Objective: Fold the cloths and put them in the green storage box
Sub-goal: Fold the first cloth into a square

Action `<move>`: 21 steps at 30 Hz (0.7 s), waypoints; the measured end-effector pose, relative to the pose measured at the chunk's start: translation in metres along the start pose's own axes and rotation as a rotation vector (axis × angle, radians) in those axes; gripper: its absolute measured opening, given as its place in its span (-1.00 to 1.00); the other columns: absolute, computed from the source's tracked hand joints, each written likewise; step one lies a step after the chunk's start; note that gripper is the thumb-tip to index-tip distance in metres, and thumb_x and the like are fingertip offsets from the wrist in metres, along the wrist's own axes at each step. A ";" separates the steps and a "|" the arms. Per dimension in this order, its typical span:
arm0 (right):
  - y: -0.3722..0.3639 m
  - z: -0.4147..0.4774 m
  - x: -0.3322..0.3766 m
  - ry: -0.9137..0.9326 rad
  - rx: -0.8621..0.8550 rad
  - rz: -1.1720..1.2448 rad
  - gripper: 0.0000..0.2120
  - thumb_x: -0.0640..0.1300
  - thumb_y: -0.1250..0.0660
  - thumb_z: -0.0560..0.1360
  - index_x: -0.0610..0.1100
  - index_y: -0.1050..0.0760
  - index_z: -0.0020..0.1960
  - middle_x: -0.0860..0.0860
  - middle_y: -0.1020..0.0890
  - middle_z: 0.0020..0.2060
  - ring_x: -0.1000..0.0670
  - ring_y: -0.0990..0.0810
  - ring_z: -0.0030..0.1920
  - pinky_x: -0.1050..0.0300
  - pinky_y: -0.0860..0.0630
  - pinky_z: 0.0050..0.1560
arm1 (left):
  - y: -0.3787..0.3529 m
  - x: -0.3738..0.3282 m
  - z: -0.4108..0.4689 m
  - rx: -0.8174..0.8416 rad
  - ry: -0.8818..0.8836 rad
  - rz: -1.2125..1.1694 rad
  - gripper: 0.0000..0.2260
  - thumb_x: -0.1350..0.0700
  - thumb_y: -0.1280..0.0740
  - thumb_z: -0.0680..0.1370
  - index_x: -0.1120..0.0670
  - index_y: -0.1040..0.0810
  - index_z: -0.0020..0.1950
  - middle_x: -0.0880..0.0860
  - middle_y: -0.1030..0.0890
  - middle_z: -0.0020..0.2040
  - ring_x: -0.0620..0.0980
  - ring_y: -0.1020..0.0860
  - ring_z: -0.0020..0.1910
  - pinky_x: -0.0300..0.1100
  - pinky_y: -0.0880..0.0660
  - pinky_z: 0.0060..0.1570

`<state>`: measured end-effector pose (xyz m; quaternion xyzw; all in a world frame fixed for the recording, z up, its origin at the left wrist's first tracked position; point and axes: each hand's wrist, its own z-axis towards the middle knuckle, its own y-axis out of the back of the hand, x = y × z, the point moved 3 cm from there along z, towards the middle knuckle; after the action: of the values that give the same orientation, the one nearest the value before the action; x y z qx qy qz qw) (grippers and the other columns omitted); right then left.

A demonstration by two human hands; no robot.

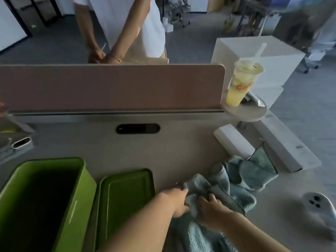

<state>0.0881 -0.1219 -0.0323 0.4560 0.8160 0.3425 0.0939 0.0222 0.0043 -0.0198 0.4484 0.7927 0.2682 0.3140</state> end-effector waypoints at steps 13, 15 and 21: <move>-0.038 0.042 -0.004 -0.012 -0.890 0.081 -0.66 -0.05 -0.13 0.35 -0.11 -0.61 -0.03 -0.15 -0.67 -0.05 -0.23 -0.63 -0.02 -0.08 -0.57 -0.03 | -0.077 0.000 0.033 -0.726 0.007 -0.139 -0.76 0.20 -0.52 0.20 -0.04 -0.50 -0.31 0.04 -0.67 -0.33 -0.10 -0.60 -0.52 -0.29 -0.37 -0.63; -0.038 0.046 -0.005 0.006 -0.997 0.103 -0.67 -0.06 -0.13 0.37 -0.10 -0.61 -0.03 -0.11 -0.66 -0.04 -0.20 -0.63 -0.01 -0.04 -0.51 -0.02 | -0.090 0.005 0.040 -0.774 0.012 -0.253 -0.72 0.21 -0.52 0.18 -0.04 -0.48 -0.29 -0.02 -0.67 -0.33 -0.13 -0.60 -0.50 -0.29 -0.39 -0.52; -0.042 0.047 -0.011 0.112 -1.176 0.142 -0.69 -0.06 -0.15 0.40 -0.07 -0.64 -0.06 -0.06 -0.68 -0.07 -0.16 -0.64 -0.07 0.04 -0.49 -0.08 | -0.093 0.003 0.034 -0.898 -0.018 -0.508 -0.59 -0.16 -0.01 0.53 0.08 -0.53 -0.12 0.09 -0.65 0.10 0.16 -0.57 0.14 -0.07 -0.44 -0.02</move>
<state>0.0878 -0.1233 -0.0959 0.3622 0.4607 0.7659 0.2644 -0.0048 -0.0302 -0.1085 0.0650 0.6805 0.4938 0.5375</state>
